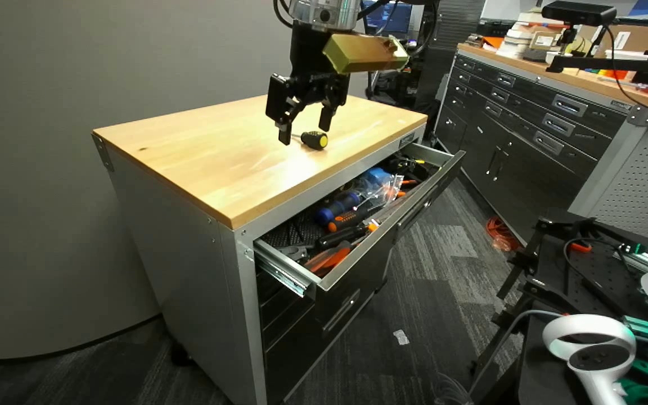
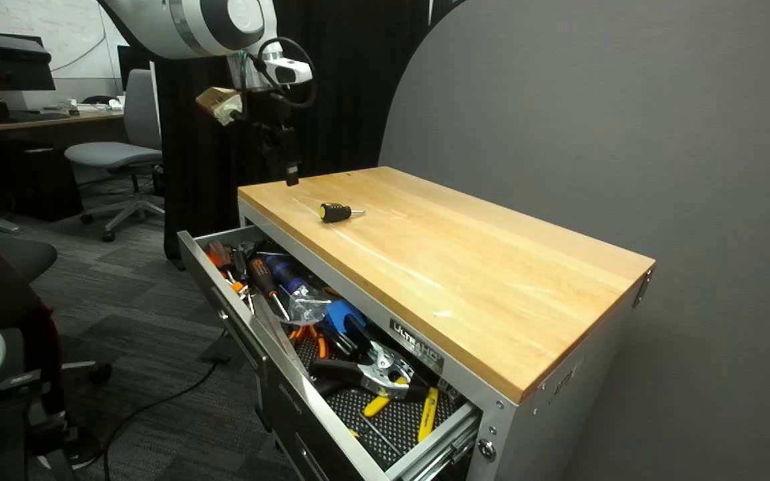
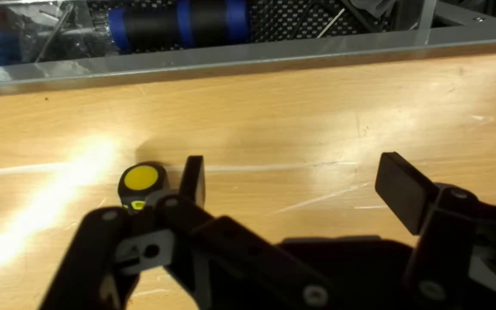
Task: Place the screwdriver in the drawer then close it
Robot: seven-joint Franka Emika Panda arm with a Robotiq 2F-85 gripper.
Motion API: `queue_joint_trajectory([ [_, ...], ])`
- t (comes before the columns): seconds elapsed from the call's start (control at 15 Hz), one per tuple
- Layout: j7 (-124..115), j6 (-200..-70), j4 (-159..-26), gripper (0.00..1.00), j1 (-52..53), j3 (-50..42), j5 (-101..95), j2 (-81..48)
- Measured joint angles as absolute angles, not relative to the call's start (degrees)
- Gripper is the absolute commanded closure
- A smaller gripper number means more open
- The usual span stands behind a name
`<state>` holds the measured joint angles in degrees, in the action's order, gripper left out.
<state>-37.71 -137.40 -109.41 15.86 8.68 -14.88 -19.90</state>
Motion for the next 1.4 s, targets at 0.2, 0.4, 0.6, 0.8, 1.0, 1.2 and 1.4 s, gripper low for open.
queue_joint_trajectory([
  [0.2,-37.7,-137.1,-109.2,0.00,16.1,8.6,-14.9,-20.0],
  [0.4,-36.2,-137.3,-107.9,0.00,16.1,8.0,-14.3,-21.0],
  [0.6,-32.3,-137.3,-103.0,0.00,15.9,7.0,-14.0,-23.6],
  [0.8,-26.6,-136.2,-98.0,0.00,15.4,6.0,-13.4,-26.5],
  [1.0,-22.3,-133.0,-95.3,0.00,14.8,4.8,-12.9,-28.5],
  [1.2,-19.5,-130.1,-93.9,0.00,14.2,3.2,-12.9,-29.3],
  [1.4,-18.4,-127.4,-93.4,0.00,13.4,2.6,-12.9,-29.4],
])
